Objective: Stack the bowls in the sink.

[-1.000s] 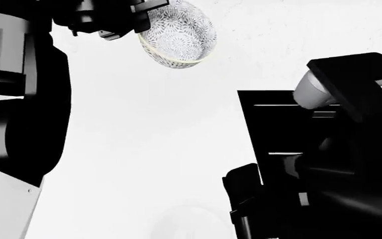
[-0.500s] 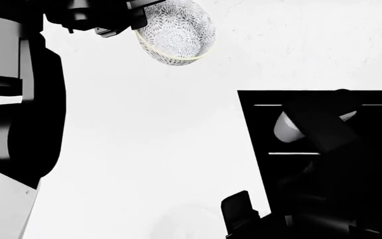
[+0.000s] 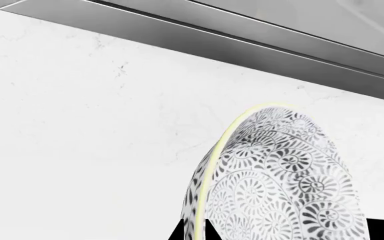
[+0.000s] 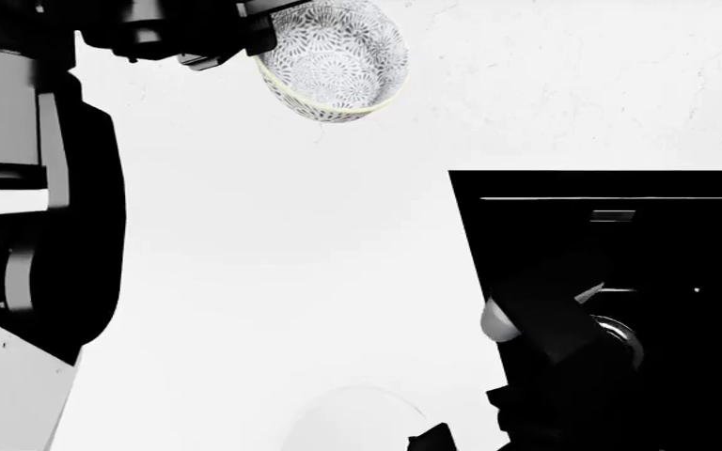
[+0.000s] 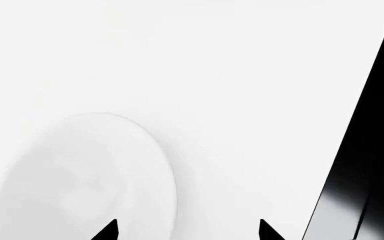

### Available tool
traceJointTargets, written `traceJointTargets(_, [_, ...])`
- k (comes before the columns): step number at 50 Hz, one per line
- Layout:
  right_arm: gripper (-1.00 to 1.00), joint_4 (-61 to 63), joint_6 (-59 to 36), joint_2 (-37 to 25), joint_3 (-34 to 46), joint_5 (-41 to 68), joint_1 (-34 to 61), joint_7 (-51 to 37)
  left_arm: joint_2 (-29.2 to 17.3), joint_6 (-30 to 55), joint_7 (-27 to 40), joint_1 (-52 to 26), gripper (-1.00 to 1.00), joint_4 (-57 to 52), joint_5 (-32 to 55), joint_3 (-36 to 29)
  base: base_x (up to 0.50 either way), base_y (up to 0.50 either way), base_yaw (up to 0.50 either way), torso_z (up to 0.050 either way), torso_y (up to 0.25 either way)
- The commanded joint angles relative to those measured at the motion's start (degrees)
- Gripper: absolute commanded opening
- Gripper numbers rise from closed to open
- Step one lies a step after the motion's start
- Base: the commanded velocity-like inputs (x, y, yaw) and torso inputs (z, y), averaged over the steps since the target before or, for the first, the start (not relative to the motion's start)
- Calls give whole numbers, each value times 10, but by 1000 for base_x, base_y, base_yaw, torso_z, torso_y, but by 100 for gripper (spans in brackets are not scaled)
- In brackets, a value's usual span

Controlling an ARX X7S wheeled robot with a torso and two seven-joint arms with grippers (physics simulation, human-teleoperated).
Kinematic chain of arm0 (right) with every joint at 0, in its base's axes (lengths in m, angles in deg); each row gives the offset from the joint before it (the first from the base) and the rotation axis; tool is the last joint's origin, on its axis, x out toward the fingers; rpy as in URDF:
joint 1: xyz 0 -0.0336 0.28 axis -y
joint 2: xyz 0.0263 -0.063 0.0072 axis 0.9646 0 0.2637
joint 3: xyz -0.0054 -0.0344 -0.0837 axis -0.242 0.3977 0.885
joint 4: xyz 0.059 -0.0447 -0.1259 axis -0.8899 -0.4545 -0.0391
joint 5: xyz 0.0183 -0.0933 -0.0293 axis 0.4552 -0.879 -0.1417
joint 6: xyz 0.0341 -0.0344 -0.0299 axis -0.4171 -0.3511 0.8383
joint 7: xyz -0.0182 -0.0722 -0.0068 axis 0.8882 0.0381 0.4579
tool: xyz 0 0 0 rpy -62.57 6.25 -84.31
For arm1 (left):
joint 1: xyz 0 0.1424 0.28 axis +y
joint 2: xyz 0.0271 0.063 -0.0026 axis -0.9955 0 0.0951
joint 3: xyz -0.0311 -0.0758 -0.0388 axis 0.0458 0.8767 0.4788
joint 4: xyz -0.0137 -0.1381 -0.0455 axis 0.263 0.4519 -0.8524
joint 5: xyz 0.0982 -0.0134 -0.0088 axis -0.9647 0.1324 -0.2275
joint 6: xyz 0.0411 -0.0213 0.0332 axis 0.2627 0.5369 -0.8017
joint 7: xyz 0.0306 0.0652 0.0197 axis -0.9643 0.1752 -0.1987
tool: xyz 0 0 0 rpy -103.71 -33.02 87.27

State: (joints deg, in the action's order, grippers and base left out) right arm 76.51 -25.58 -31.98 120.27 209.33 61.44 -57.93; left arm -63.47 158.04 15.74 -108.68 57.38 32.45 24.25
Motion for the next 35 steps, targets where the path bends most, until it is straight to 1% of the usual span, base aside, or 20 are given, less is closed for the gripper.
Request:
traceJointTargets(1, [100,-16,-25,-1,8,-58,-37,38,-3,9,9,7,-100,-31,18,5,0,0,0,0,0])
traceJointTargets(8, [100,-30,-25,2,8,-94,-65,69,-4,1,4,3,-100,-19,20,-4,0,0,0,0,0])
traceJointTargets(14, [100,-30,-24,18,13,-104,-76,80,-6,-2,1,1,-100,-16,23,-9,0,0,0,0,2])
traceJointTargets(24, [100,-28,-25,29,20,-123,-98,97,-8,-1,5,3,-100,-24,31,-11,0,0,0,0,0])
traceJointTargets(32, [100,-52,-31,33,23,-150,-114,120,-11,0,8,9,-100,-32,37,-13,0,0,0,0,0])
traceJointTargets(33, [-100,-61,-32,35,27,-158,-120,122,-11,0,9,10,-100,-35,38,-12,0,0,0,0,0])
traceJointTargets(35, [-100,-73,-30,36,30,-174,-129,127,-12,2,10,12,-100,-38,40,-13,0,0,0,0,0])
